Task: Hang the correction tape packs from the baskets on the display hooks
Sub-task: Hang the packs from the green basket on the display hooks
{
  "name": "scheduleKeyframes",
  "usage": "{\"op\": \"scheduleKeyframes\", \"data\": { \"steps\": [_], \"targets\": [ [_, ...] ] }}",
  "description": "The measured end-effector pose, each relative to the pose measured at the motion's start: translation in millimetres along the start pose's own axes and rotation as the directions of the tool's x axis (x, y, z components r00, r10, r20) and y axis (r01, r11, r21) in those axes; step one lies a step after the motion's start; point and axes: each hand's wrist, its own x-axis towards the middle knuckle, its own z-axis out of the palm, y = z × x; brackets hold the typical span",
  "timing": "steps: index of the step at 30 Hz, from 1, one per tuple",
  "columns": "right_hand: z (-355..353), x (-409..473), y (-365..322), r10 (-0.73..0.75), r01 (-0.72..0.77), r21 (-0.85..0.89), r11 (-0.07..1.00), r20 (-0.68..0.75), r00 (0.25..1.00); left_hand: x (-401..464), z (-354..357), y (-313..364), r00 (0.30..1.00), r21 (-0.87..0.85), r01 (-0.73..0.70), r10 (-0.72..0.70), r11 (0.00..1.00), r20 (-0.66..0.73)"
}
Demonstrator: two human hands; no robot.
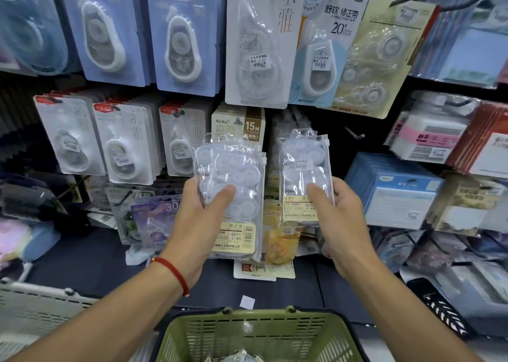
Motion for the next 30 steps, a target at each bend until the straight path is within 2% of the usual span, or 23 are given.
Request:
{"op": "scheduleKeyframes", "data": {
  "steps": [5,7,11,14,18,22,24,27,30],
  "targets": [
    [-3,5,18,0.191,-0.185,-0.286,0.940,-0.008,0.982,-4,2,2,1.000,-0.010,0.013,-0.013,1.000,-0.002],
    [-1,0,20,0.240,-0.224,-0.282,0.933,0.021,0.971,-5,4,3,1.000,-0.009,0.018,-0.017,1.000,0.014],
    [12,-20,4,0.126,-0.086,-0.163,0.983,0.249,0.960,-10,9,1,0.998,0.008,-0.018,0.017,1.000,0.056],
    [24,-36,-1,0.052,-0.006,-0.142,0.990,0.321,0.946,-13,14,-2,0.993,0.023,-0.088,0.086,0.996,0.085],
    [26,-41,-1,0.024,0.010,-0.113,0.994,0.291,0.957,-15,15,-4,0.988,0.040,-0.123,0.119,0.992,0.095],
    [22,-40,-3,0.033,-0.052,0.062,0.997,0.280,0.960,-12,11,-1,0.993,0.031,-0.094,0.091,0.995,0.068],
    [20,-37,-4,0.029,-0.052,0.106,0.993,0.206,0.978,-10,10,-1,0.996,0.028,-0.062,0.060,0.998,0.060],
    [14,-28,-7,-0.037,0.034,0.064,0.997,0.050,0.998,-10,8,0,0.998,0.027,-0.035,0.033,0.999,0.047],
    [7,-18,-11,-0.144,0.144,0.002,0.990,0.059,0.988,-10,8,2,0.999,0.041,-0.033,0.031,0.999,0.041]
  ]
}}
